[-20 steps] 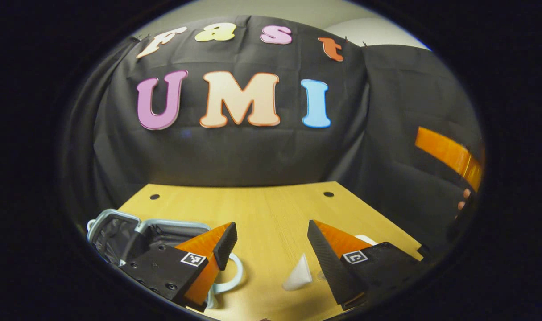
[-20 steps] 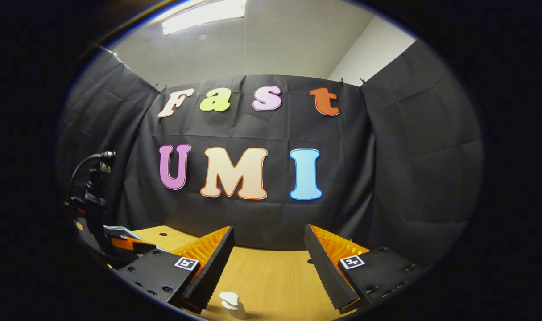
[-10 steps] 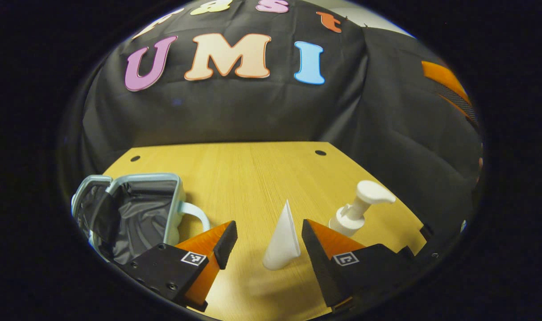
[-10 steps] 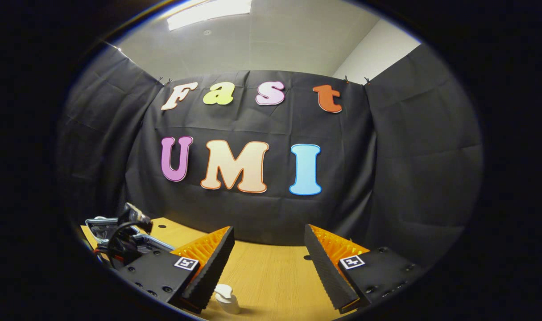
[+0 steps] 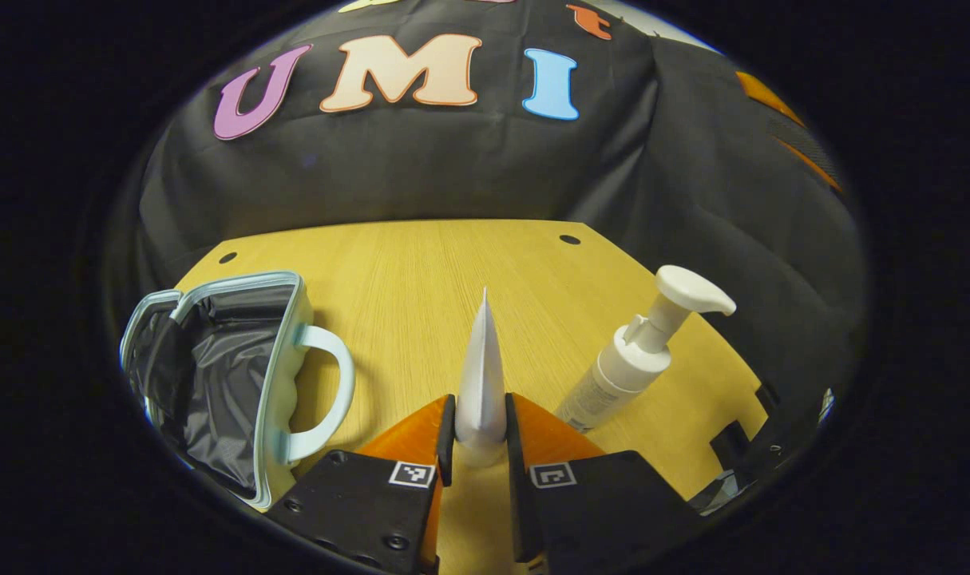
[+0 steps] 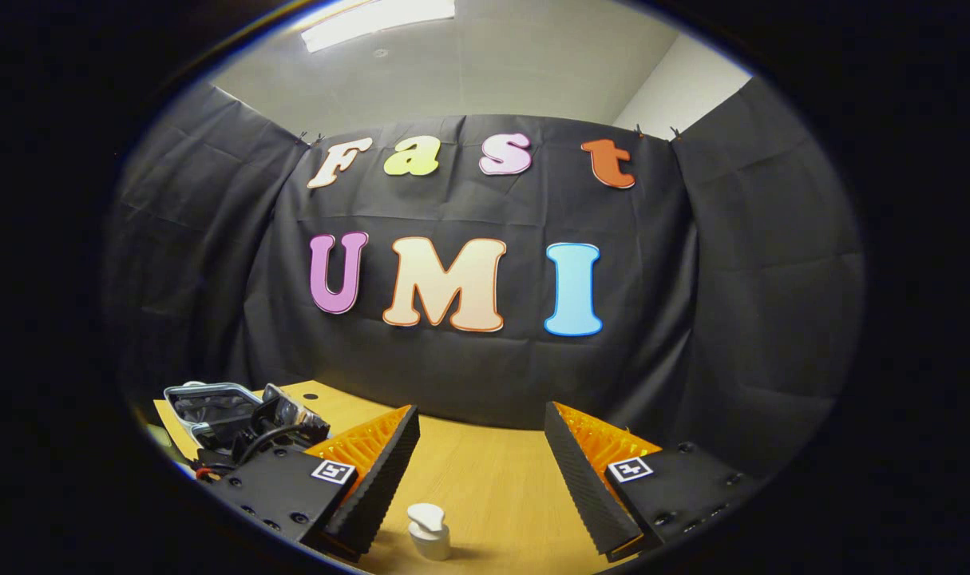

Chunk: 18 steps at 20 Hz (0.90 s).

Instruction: First open the suitcase, pack the skin care products into it, and then close the suitcase.

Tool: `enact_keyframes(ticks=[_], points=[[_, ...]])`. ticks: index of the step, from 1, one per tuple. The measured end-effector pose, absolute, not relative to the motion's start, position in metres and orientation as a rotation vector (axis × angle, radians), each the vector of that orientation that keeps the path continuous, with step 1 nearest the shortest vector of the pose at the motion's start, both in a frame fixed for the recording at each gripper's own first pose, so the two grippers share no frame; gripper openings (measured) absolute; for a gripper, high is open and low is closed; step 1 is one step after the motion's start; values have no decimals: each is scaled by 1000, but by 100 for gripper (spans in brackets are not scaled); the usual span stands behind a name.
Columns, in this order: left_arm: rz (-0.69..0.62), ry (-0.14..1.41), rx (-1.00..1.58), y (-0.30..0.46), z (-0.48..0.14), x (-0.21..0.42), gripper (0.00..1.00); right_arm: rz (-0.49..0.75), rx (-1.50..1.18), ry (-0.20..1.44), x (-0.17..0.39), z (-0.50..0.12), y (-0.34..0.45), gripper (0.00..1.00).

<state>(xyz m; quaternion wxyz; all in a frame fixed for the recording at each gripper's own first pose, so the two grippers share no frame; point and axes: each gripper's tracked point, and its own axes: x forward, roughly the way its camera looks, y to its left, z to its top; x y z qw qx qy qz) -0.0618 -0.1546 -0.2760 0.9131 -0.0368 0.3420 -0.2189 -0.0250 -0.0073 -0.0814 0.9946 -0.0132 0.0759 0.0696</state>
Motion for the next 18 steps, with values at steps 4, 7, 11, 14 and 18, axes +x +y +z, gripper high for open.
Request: enact_keyframes(ticks=[4, 7, 11, 14, 18], points=[[-438, 664, -72, -141, -248, -53, 27, 172, -8, 210, -19, -113, 8, 99], [-422, 630, -61, -128, -224, -47, 27, 204, -6, 270, -19, -145, 21, 99], [-399, 603, -61, -110, -200, -41, 27, 246, -22, 367, -28, -194, 37, 99], [-378, 593, -50, -93, -189, -39, 27, 264, -41, 421, -35, -223, 43, 99], [-356, 598, -47, -75, -182, -40, 26, 263, -74, 500, -48, -268, 42, 99]])
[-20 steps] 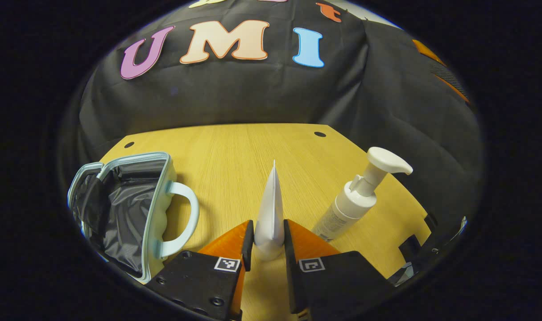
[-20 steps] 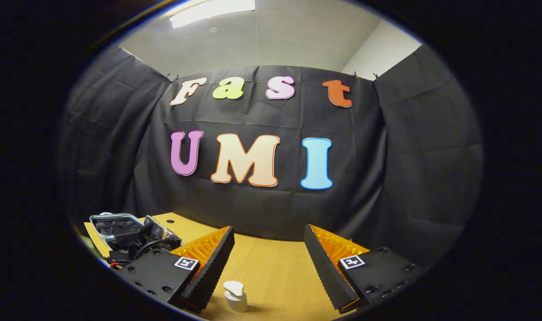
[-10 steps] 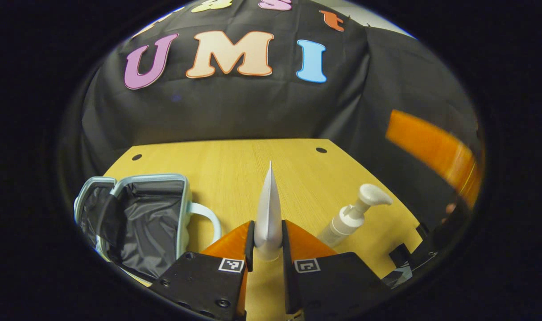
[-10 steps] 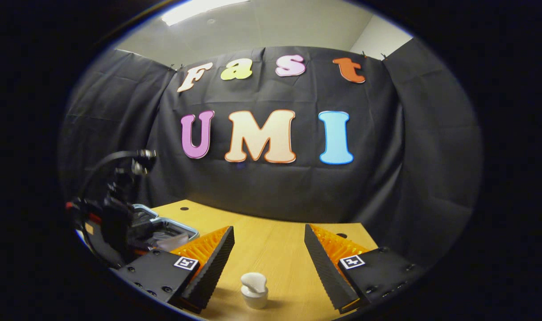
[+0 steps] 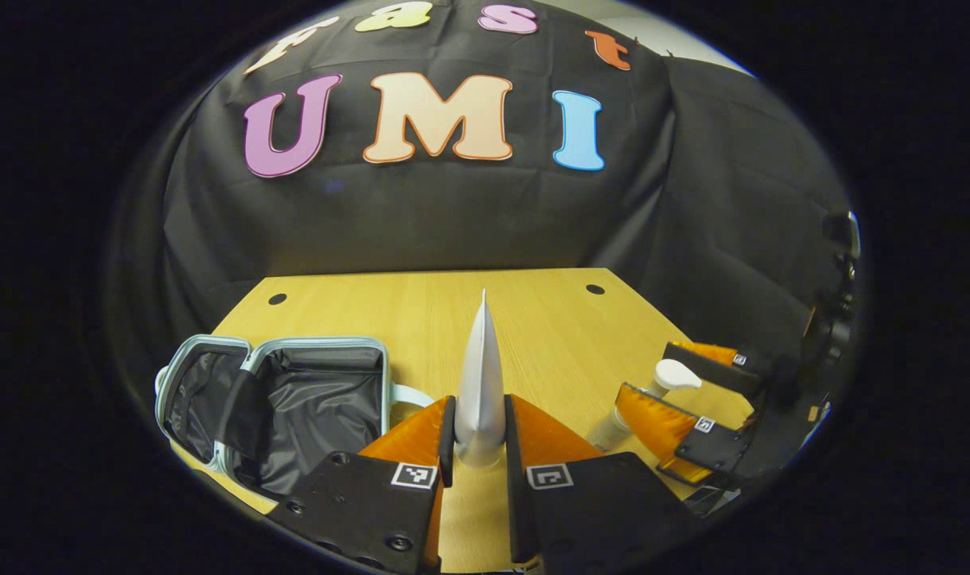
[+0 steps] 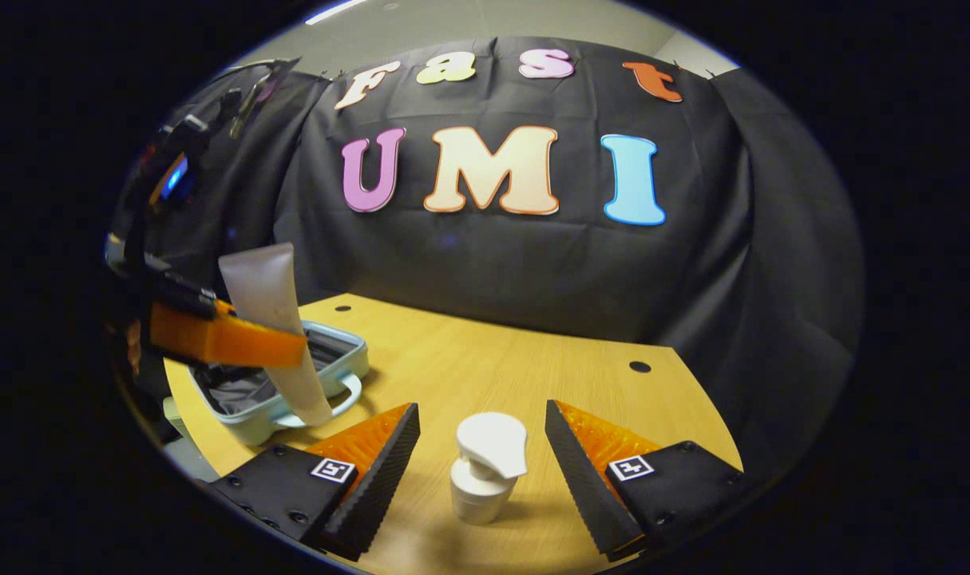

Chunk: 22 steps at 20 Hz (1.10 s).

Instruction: First open the suitcase, pack the skin care products into it, and then close the suitcase.

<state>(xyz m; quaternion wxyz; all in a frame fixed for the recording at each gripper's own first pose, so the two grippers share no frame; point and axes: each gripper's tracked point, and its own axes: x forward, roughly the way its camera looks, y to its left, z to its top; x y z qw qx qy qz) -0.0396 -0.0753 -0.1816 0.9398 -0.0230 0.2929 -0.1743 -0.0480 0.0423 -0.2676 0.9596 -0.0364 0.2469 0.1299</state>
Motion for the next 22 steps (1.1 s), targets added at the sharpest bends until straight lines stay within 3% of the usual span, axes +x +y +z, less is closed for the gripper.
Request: enact_keyframes(ticks=[3, 5, 8, 15, 22], points=[[-327, 604, -30, -59, -180, -40, 27, 266, -94, 594, -65, -306, 39, 98], [-308, 610, -33, -48, -180, -40, 26, 263, -90, 642, -74, -321, 35, 89], [-274, 630, -19, -25, -182, -39, 24, 267, -54, 669, -76, -320, 37, 60], [-165, 790, 66, 58, -216, -32, 27, 323, 48, 657, -63, -268, 71, 58], [-137, 1011, 88, 113, -279, -29, 27, 398, 188, 675, -66, -223, 131, 57]])
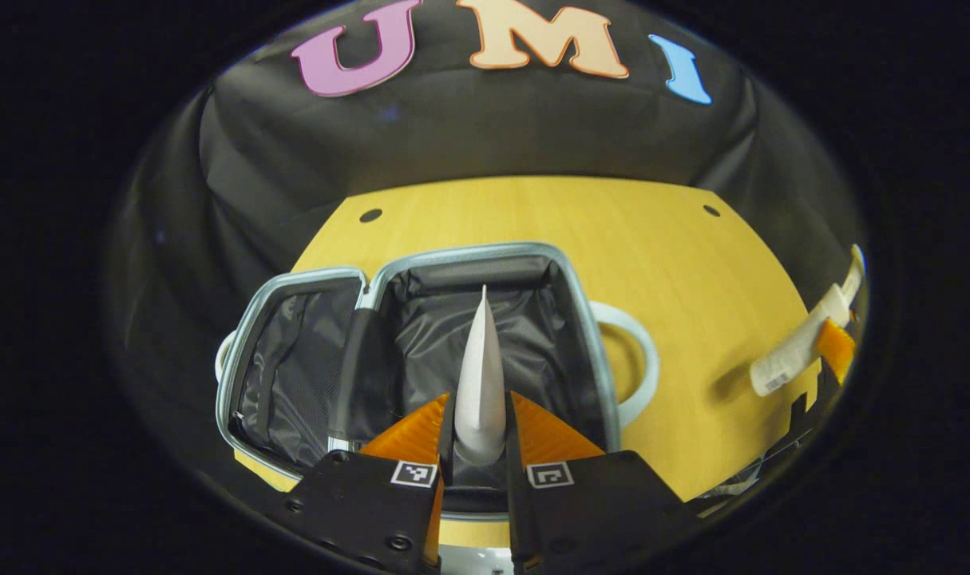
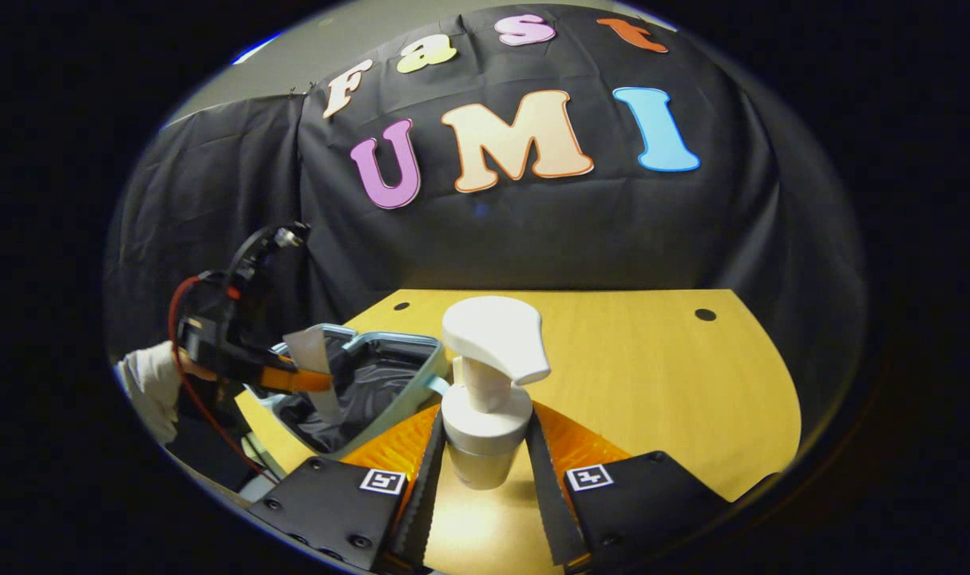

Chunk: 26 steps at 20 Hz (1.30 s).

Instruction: First open the suitcase, pack the skin care products into it, and then close the suitcase.

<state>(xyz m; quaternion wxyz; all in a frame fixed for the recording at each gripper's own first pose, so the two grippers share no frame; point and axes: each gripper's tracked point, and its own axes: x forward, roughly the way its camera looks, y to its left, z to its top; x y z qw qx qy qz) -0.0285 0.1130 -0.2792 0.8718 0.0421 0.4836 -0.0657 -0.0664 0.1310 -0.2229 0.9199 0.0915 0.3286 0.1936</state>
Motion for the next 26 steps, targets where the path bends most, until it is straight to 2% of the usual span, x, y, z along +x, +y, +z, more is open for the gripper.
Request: enact_keyframes(ticks=[3, 5, 6, 9, 15, 16, 19, 23, 26], points=[[-151, 1070, 67, 121, -301, -27, 27, 470, 251, 696, -72, -207, 168, 58], [-175, 1042, 56, 121, -301, -16, 24, 506, 282, 704, -73, -200, 191, 58], [-180, 1040, 55, 122, -302, -12, 27, 517, 284, 709, -73, -200, 201, 58], [-203, 1009, 37, 122, -309, 0, 29, 530, 289, 721, -69, -200, 224, 58], [-256, 1041, -37, 121, -335, 1, 32, 517, 322, 759, -58, -211, 265, 58], [-272, 1019, -58, 118, -329, 3, 49, 515, 321, 774, -58, -215, 271, 55], [-311, 917, -85, 118, -301, 17, 99, 516, 312, 815, -59, -231, 292, 58], [-339, 792, -139, 135, -258, 34, 95, 528, 277, 889, -67, -263, 325, 58], [-305, 727, -147, 170, -233, 46, 95, 539, 259, 946, -75, -289, 349, 58]])
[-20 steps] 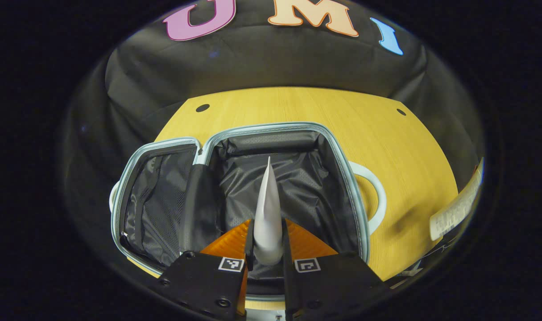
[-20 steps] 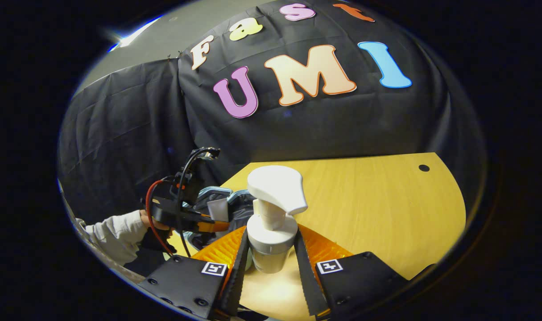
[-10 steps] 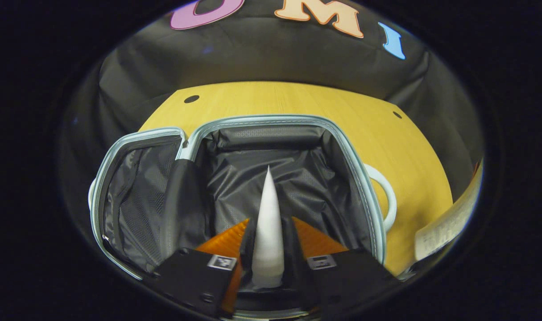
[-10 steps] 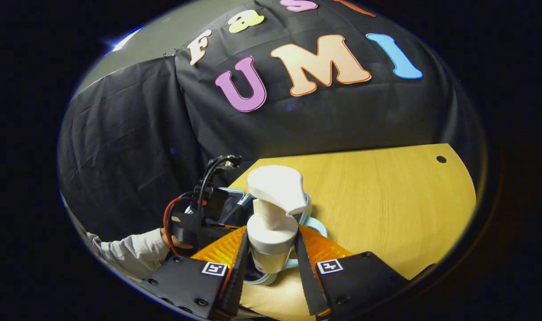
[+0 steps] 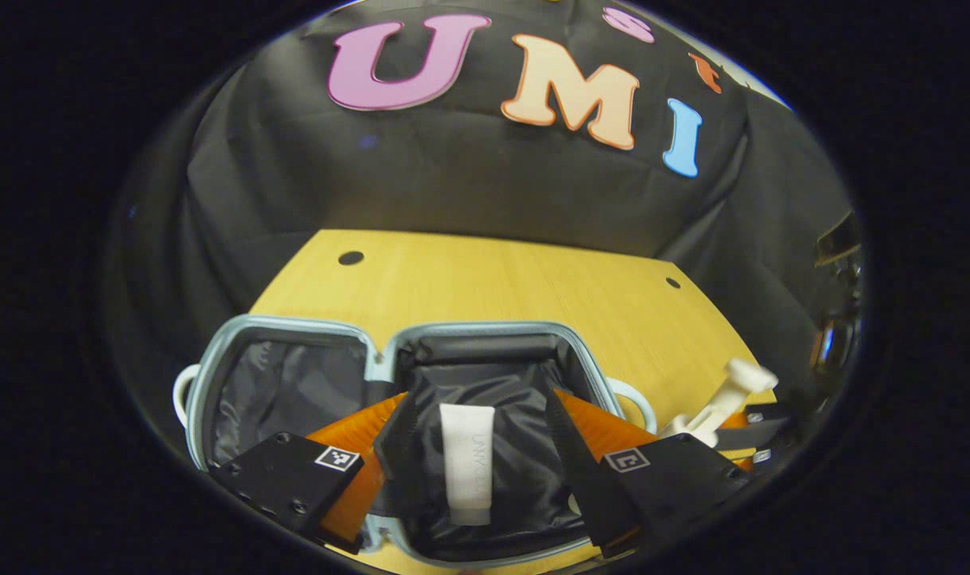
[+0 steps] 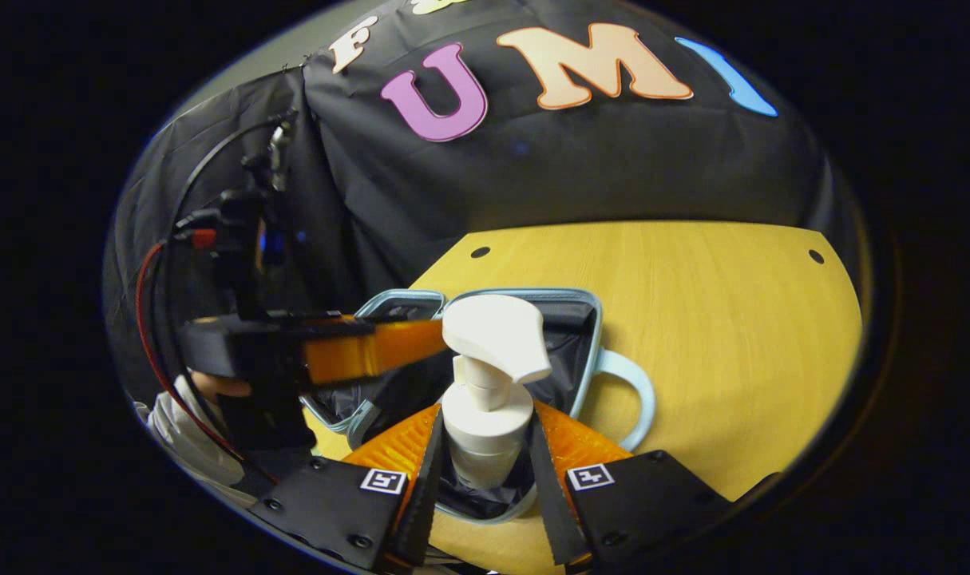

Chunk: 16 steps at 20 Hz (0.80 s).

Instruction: First open the suitcase, pack the skin care products into it, and then close the suitcase.

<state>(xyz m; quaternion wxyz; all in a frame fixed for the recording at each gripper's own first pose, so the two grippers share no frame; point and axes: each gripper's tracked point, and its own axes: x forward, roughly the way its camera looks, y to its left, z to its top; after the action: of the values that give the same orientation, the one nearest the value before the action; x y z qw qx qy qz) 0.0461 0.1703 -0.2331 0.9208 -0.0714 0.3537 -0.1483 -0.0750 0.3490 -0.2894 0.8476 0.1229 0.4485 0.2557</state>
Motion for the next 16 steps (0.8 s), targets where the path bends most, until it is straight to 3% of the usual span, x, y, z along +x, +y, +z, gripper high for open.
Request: enact_keyframes(ticks=[9, 16], points=[[-9, 687, -192, 344, -226, 41, 95, 483, 267, 1018, -75, -328, 384, 59], [171, 713, -199, 442, -249, 30, 95, 356, 253, 1031, -47, -351, 381, 57]])
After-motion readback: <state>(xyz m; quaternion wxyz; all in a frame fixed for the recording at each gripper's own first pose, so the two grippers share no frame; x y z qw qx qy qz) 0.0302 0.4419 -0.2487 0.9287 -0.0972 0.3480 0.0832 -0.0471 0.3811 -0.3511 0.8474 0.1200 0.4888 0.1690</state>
